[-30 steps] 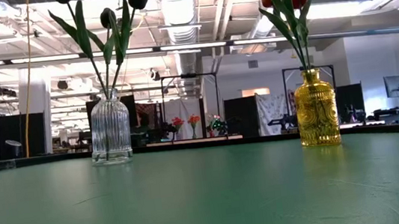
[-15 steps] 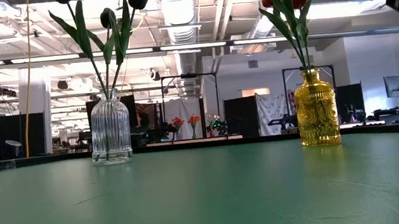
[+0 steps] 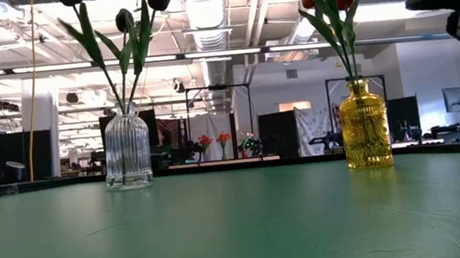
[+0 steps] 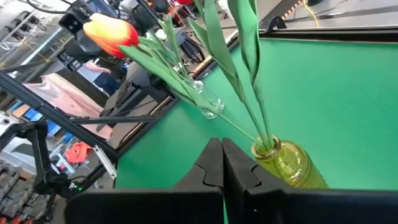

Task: Sort flowers into vase by color
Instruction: Return to Home Position

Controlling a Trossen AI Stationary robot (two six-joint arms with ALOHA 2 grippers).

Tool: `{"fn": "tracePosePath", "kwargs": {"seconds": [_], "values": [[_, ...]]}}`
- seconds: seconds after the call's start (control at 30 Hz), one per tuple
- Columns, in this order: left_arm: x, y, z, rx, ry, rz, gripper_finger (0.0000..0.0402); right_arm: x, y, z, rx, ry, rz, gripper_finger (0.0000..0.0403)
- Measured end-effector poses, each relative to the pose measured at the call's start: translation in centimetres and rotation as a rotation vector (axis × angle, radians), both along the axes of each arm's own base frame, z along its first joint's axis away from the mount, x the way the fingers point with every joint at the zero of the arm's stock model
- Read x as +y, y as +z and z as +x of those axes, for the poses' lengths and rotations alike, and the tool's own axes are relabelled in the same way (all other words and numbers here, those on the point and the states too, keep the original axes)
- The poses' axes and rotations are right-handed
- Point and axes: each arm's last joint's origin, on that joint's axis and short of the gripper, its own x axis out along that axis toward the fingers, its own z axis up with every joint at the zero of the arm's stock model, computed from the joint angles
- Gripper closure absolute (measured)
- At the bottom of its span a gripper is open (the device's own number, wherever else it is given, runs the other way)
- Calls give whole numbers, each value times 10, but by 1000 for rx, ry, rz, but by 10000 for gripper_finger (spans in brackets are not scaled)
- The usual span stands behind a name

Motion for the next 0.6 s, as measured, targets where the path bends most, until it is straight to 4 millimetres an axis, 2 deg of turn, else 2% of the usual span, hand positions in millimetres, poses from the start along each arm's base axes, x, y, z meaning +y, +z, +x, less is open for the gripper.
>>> {"fn": "tracePosePath", "kwargs": {"seconds": [0.17,0.37,0.6], "values": [[-6,-16,3,53,-31,-57,401,-3,-6,0,-5,-14,-11,386],[-15,-20,1,74,-98,-32,401,-7,-17,-3,-15,-57,-8,386],[-17,-43,0,325,-114,-11,401,-9,-17,-1,-3,-48,-40,386]]}}
